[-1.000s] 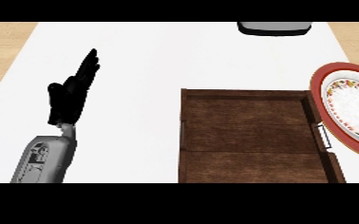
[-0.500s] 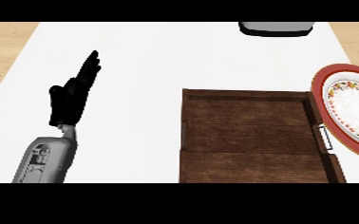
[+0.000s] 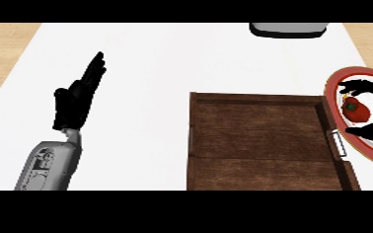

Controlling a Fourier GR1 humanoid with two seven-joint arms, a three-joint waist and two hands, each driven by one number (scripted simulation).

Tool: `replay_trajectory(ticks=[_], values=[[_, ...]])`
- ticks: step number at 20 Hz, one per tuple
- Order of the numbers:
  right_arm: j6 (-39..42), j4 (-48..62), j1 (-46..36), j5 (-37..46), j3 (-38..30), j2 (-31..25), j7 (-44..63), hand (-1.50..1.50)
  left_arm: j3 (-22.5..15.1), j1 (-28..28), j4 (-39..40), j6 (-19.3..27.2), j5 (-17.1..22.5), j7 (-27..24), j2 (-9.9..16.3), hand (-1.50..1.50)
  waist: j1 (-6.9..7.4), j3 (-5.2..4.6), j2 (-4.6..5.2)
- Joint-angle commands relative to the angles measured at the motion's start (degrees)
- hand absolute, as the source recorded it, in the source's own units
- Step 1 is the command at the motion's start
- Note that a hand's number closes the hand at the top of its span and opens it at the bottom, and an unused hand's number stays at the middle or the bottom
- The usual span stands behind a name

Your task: Pick the bell pepper from the tray and place it in the plate

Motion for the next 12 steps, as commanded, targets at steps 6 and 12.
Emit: replay_trajectory(ticks=[6,12], values=[[10.88,6.33,-4.52,-8.24,-7.28,2.23,-5.24,-1.5,0.36,1.38,-0.98,-0.6,0.65,0.49,-0.48,0.0,-0.4,-0.01,-0.15],[19.95,10.81,-5.37,-17.5,-16.52,-6.94,-1.55,-1.5,0.5,-0.01,-0.55,-0.05,-0.12,1.57,-0.32,0.0,-0.94,0.03,-0.02]])
